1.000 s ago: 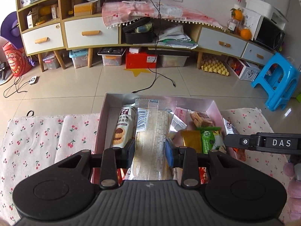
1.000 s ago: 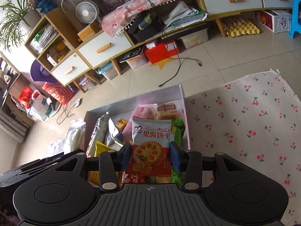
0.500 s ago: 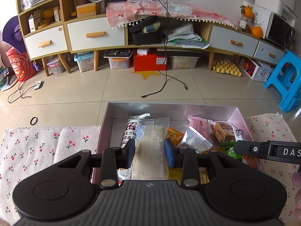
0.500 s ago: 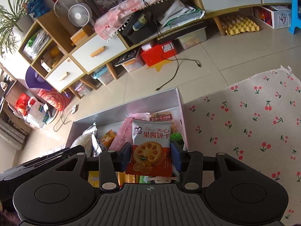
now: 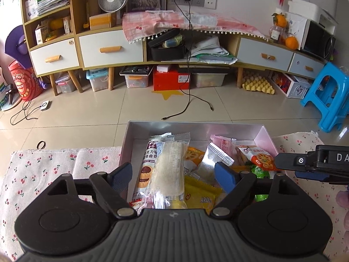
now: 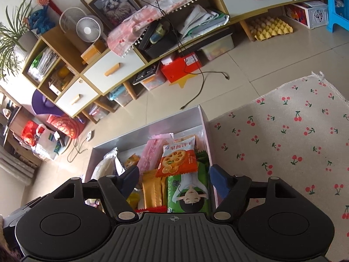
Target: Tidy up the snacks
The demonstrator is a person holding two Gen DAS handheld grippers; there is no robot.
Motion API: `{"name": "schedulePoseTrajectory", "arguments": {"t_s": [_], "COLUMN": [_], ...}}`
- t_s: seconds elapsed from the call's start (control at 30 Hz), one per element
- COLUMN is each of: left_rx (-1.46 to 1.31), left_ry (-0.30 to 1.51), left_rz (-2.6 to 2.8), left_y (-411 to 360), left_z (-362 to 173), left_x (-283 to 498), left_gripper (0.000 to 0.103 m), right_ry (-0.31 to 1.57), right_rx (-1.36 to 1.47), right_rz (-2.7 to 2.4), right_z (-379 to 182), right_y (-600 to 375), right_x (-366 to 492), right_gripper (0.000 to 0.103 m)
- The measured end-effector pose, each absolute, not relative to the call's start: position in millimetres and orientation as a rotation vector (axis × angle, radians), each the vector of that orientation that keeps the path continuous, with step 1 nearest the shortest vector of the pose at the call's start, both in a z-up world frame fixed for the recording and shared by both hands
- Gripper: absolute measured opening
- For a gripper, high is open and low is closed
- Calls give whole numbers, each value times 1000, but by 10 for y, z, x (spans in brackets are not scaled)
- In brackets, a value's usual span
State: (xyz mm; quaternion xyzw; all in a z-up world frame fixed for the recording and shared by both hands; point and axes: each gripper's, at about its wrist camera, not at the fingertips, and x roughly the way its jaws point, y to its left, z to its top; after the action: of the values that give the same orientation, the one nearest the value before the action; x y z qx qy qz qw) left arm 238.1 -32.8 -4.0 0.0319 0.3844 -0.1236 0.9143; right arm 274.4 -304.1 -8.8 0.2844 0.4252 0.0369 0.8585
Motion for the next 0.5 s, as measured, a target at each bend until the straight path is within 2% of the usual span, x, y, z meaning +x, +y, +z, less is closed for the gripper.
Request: {"name": "schedulePoseTrajectory", "arguments": {"t_s": [0.07, 0.17, 0.5], "left_rx": [59, 43, 24], "left_ry": [788, 788, 813], "left_rz": [-253, -256, -255], "left_y": [-318, -284, -170], "left_z": [-14, 14, 35], "left_x": [2316, 2212, 1832], "left_gripper": [87, 91, 95], "right_ry": [892, 889, 901], "right_rx": [587, 576, 533], "right_rz": [74, 66, 73], "right_z": [-45, 18, 143], "right_y": [-3041, -3028, -2955], "right_x": [2668, 2542, 2080], "right_gripper": [74, 82, 82]}}
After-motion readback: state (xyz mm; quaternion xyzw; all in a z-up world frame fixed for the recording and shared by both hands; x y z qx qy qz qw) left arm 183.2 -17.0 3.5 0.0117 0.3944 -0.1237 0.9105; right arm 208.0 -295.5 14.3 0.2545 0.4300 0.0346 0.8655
